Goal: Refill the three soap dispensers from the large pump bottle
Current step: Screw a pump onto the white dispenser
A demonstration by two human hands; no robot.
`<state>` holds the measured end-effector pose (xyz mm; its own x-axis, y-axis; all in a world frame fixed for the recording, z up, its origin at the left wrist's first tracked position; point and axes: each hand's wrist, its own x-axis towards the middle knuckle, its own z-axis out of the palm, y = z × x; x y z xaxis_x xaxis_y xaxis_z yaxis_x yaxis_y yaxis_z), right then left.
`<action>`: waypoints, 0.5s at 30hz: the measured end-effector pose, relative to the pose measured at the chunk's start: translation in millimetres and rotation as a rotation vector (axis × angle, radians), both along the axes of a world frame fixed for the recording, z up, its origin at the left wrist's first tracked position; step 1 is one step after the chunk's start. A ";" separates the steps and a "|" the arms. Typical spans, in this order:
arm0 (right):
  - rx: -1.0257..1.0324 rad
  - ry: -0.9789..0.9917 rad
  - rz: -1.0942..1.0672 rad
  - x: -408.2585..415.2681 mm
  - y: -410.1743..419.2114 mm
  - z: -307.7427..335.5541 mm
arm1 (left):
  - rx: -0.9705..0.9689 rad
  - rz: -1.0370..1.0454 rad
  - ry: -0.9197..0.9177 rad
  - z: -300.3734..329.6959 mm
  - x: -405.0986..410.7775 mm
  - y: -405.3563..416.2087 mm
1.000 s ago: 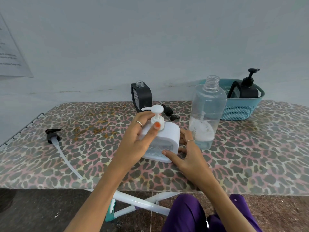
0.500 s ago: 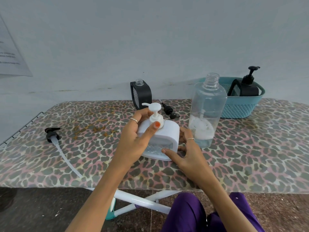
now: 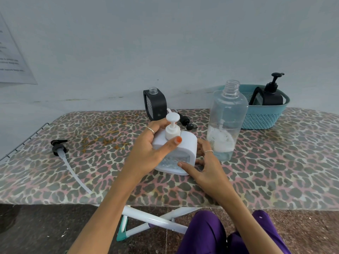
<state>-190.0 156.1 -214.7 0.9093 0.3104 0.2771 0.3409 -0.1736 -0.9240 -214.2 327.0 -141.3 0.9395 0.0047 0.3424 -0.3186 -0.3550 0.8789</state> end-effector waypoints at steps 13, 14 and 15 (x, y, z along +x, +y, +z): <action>0.002 -0.005 -0.001 -0.2 0.7 0.3 | -0.076 0.104 0.002 -3.9 4.2 -3.7; 0.002 -0.007 0.000 0.1 0.9 0.1 | -0.074 0.089 0.000 -3.8 3.7 -2.5; 0.003 -0.008 0.000 0.1 0.9 -0.2 | -0.070 0.077 -0.005 -3.7 3.3 -1.6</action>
<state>-189.9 157.0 -214.8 0.9071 0.3094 0.2854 0.3482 -0.1705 -0.9218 -210.8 325.4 -145.0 0.9339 0.1008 0.3430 -0.2969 -0.3158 0.9012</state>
